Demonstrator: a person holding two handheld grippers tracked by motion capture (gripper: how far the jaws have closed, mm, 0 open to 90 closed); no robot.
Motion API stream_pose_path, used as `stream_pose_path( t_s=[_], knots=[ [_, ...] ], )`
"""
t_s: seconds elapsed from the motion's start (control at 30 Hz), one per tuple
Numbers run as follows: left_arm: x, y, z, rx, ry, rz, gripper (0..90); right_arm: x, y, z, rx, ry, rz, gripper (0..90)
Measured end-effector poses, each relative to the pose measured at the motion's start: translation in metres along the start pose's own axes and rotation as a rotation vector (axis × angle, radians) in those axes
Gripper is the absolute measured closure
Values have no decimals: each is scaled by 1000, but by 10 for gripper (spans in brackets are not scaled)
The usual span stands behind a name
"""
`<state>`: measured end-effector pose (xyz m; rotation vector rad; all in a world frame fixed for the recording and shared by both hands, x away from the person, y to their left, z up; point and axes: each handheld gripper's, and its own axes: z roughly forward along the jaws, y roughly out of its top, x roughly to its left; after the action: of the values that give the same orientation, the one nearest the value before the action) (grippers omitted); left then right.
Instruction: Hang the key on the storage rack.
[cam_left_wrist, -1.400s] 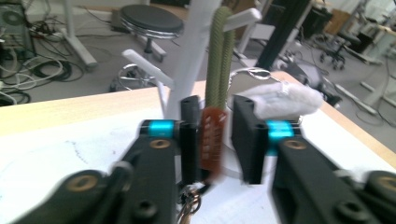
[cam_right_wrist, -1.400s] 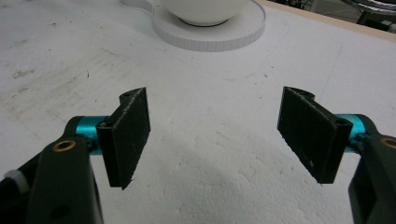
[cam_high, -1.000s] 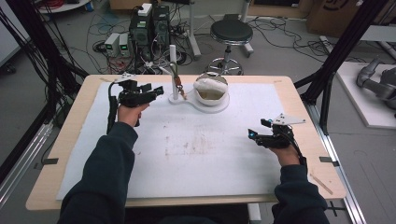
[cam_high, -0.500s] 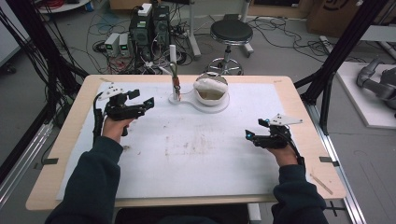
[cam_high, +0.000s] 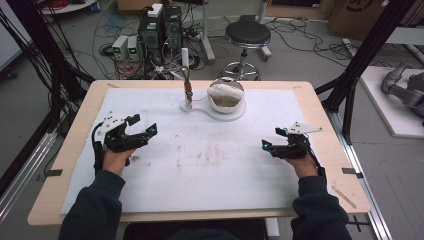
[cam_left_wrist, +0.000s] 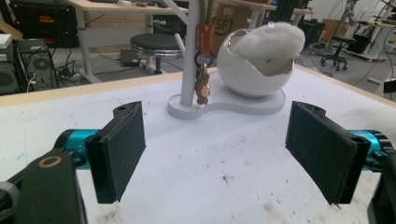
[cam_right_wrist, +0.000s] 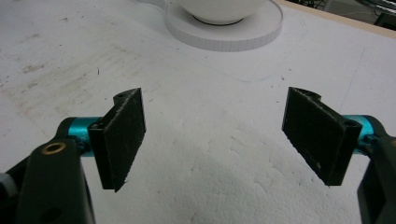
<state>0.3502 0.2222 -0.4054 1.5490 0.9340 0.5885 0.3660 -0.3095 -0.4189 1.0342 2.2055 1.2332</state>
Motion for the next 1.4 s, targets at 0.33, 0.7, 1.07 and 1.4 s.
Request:
stream_pose_path(
  t_s=[0.33,0.7,1.07,1.4],
  knots=[
    [1,-8,-4,-6,-6,-25,196,2,0,-4,-14,-3,-15,218],
    [1,-9,-8,-2,-7,-14,201,6,0,-10,-20,-21,-18,218],
    [5,-10,-8,-4,6,-27,206,5,-2,-13,-24,-26,-12,218],
    [4,-12,-5,16,0,-21,206,3,-3,-14,-25,-28,-9,218]
  ],
)
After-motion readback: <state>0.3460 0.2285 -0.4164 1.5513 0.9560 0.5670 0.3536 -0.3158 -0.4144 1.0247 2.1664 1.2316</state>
